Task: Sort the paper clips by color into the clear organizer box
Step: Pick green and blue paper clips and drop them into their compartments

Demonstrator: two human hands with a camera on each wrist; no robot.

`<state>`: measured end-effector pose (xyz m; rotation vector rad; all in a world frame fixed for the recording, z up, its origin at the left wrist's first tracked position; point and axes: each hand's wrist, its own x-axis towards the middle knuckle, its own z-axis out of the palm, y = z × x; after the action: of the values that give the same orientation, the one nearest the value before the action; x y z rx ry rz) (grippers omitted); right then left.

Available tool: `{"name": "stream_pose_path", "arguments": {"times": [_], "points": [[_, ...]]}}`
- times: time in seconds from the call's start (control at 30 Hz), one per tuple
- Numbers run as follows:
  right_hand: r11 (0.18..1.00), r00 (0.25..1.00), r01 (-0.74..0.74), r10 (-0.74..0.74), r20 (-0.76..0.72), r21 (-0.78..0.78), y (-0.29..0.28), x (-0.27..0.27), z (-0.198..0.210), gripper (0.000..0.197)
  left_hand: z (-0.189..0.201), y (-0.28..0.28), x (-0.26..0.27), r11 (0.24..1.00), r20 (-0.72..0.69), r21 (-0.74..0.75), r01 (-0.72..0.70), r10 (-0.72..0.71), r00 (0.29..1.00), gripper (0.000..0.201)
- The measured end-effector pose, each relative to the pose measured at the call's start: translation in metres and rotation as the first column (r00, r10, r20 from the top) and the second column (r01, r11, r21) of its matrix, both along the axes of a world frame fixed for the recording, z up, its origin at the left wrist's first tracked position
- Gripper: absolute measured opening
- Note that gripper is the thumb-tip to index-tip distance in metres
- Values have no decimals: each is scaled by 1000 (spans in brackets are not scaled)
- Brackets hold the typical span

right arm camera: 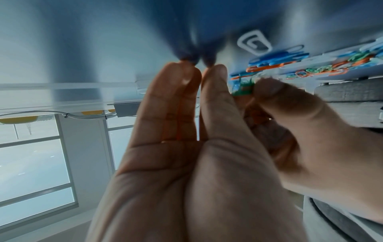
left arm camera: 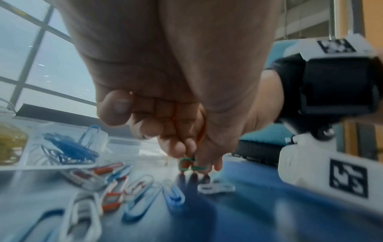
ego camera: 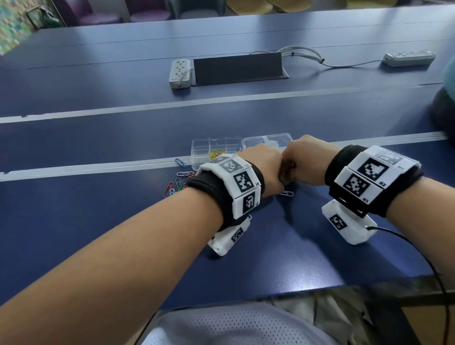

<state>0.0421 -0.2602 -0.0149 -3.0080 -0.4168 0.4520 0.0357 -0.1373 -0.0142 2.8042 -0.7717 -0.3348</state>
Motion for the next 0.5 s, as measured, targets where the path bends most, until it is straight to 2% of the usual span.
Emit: {"name": "stream_pose_path", "arguments": {"times": [0.07,0.17,0.27,0.37,0.5], "points": [[1000,1000,2,-2,3,13,0,-1,0,19,6,6,3,996,-48,-77,-34,31,998,16],[998,999,-1,-2,37,61,4,-2,2,21,15,28,10,961,-106,-215,-175,156,982,8],[990,998,-35,29,47,134,16,-6,4,24,19,57,13,890,-277,-364,-274,177,944,12],[981,996,-93,93,7,172,36,-10,5,24,16,87,10,820,-459,-454,-348,120,881,17],[971,984,-177,173,40,161,61,-15,7,26,9,120,8,758,-545,-498,-421,103,832,25]]}}
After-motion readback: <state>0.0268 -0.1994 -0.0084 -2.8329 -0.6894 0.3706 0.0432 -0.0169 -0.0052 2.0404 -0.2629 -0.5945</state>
